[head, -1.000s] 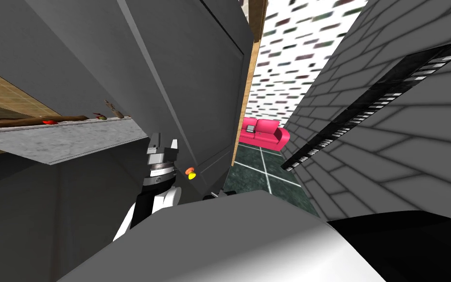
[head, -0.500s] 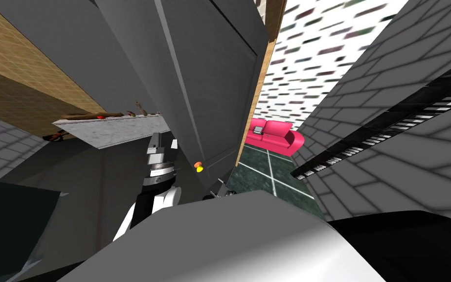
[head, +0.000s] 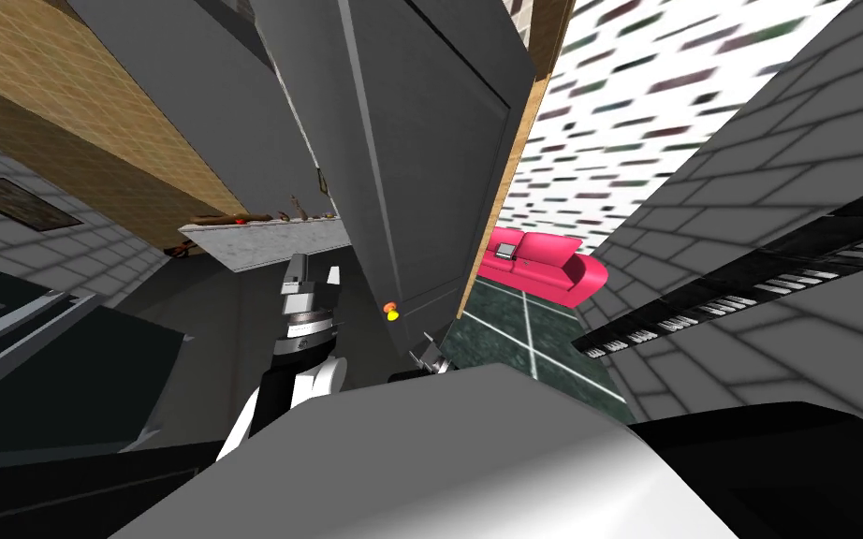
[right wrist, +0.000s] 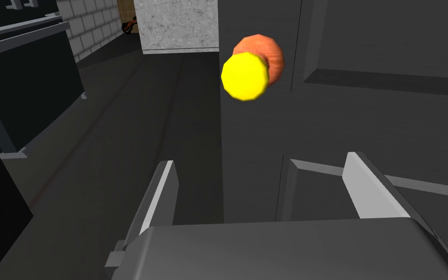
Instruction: Push the door open
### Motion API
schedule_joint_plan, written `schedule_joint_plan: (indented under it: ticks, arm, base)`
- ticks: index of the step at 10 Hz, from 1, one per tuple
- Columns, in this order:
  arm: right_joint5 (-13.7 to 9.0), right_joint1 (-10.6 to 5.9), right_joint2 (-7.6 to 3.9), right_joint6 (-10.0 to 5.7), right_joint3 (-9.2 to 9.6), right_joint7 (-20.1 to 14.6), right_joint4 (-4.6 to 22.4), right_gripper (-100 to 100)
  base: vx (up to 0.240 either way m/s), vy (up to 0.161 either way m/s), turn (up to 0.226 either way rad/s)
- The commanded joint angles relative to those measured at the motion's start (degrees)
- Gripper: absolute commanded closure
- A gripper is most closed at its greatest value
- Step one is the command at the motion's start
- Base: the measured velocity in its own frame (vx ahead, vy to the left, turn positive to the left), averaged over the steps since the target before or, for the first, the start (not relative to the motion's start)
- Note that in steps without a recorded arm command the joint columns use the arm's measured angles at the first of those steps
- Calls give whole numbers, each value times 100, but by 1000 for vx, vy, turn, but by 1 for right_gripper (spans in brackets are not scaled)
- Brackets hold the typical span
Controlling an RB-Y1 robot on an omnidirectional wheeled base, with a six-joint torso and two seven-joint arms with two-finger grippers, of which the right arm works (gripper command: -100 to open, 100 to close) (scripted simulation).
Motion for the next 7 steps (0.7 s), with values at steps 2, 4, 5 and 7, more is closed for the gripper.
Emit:
schedule_joint_plan:
  ticks: [2,4,5,7]
  arm:
    - [-162,-33,120,-11,-339,81,165,-100]
    - [-291,-22,181,13,-609,157,206,-100]
    - [-358,-16,213,26,-749,196,227,-100]
    - [-493,-4,277,51,-1031,275,270,-100]
  base:
    - [-62,29,202]
    - [-58,29,218]
    - [-59,29,186]
    - [-74,44,207]
